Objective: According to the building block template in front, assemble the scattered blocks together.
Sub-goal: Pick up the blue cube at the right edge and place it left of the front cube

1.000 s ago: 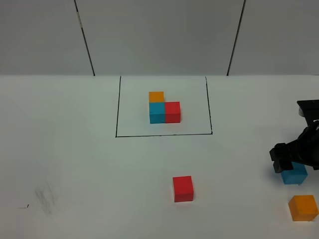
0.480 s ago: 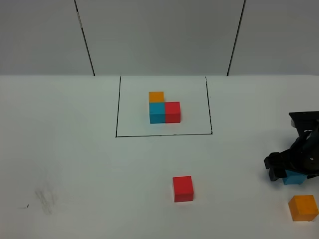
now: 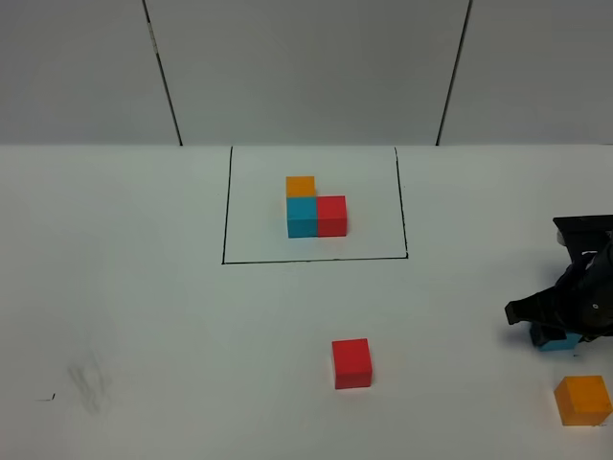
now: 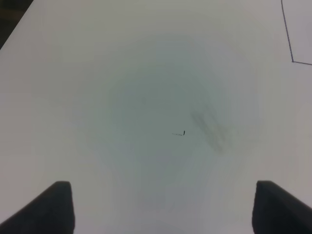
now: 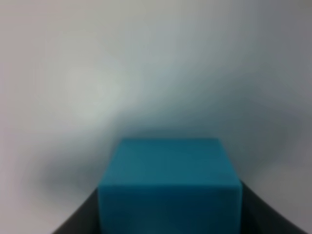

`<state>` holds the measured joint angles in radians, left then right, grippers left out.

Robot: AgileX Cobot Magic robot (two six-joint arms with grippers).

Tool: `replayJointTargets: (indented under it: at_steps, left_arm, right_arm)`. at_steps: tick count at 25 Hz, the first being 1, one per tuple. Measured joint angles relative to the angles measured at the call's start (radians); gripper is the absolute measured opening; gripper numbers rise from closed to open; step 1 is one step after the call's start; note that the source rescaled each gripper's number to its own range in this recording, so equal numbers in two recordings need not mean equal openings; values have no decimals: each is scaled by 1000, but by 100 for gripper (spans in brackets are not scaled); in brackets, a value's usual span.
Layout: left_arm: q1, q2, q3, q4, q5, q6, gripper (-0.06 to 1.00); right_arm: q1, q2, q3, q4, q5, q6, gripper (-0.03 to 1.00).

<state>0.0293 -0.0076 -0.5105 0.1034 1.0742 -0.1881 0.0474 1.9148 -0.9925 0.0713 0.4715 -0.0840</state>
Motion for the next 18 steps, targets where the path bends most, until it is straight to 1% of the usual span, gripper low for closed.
replayJointTargets:
  at_steps: [5,11,14,16,18]
  left_arm:
    - [0,0,0,0,0,0,82]
    - [0,0,0,0,0,0,82]
    - [0,0,0,0,0,0,82]
    - [0,0,0,0,0,0,82]
    - [0,0,0,0,0,0,82]
  right_arm:
    - [0,0,0,0,-32,0,1]
    - [0,-17,0,0,-24,-8,1]
    - [0,-82,-14,0,23,-29,1]
    - [9,-139,-41,5,85,-38,1]
    - [36,-189,-83,12,144,-71,1]
